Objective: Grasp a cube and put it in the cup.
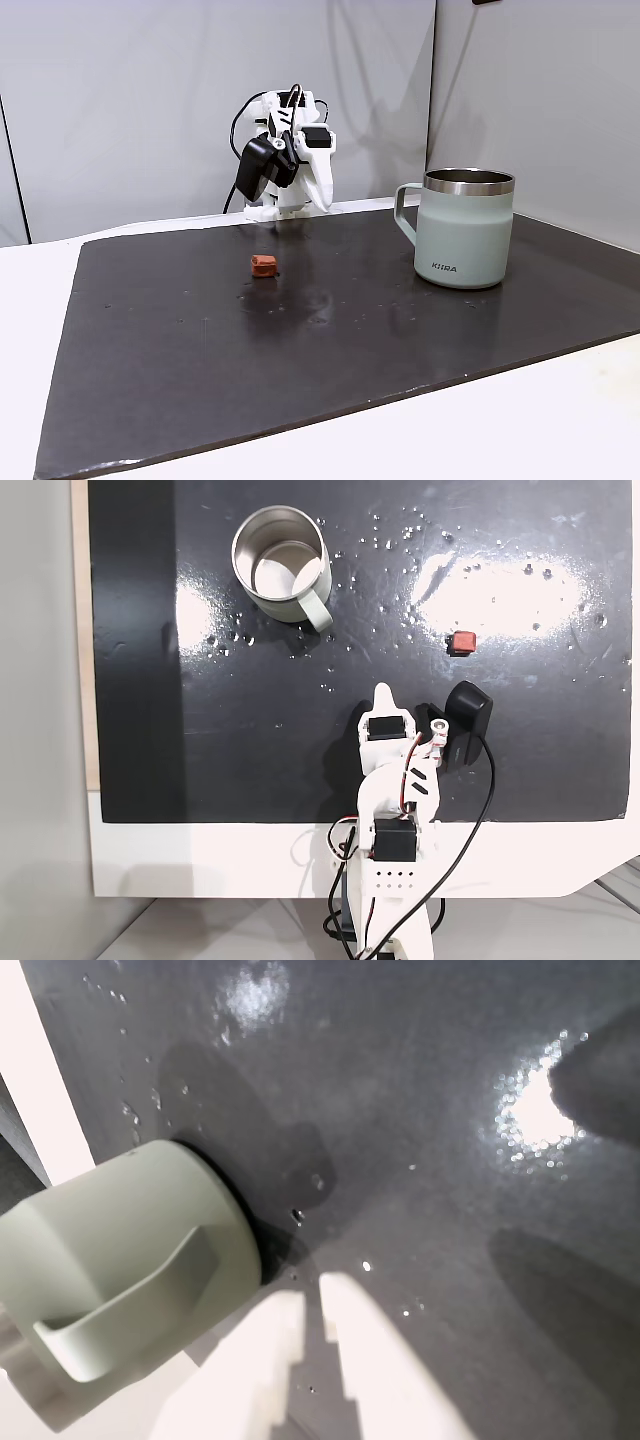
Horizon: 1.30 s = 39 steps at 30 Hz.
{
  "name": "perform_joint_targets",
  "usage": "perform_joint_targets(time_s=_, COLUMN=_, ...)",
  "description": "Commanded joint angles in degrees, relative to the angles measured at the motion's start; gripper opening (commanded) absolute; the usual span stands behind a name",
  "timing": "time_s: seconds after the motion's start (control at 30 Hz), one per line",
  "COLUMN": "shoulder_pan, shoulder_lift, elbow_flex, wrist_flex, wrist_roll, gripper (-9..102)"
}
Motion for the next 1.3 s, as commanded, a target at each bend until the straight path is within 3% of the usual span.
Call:
perform_joint_targets(time_s=0.0, shoulder_pan=3.52, shoulder_lift=0.79, elbow_flex=-0.35, wrist_flex=-1.76, wrist_roll=7.29, gripper=0)
perform_joint_targets(time_s=0.8, shoulder_pan=3.52, shoulder_lift=0.79, elbow_flex=-1.23, wrist_flex=-1.93, wrist_roll=5.36, gripper=0)
perform_joint_targets(time_s=1.03, shoulder_pan=3.96, shoulder_lift=-0.70, elbow_flex=-10.81, wrist_flex=2.02, wrist_roll=5.19, gripper=0)
perform_joint_targets(time_s=1.27, shoulder_pan=6.68, shoulder_lift=-16.17, elbow_flex=-23.47, wrist_flex=4.13, wrist_roll=5.27, gripper=0)
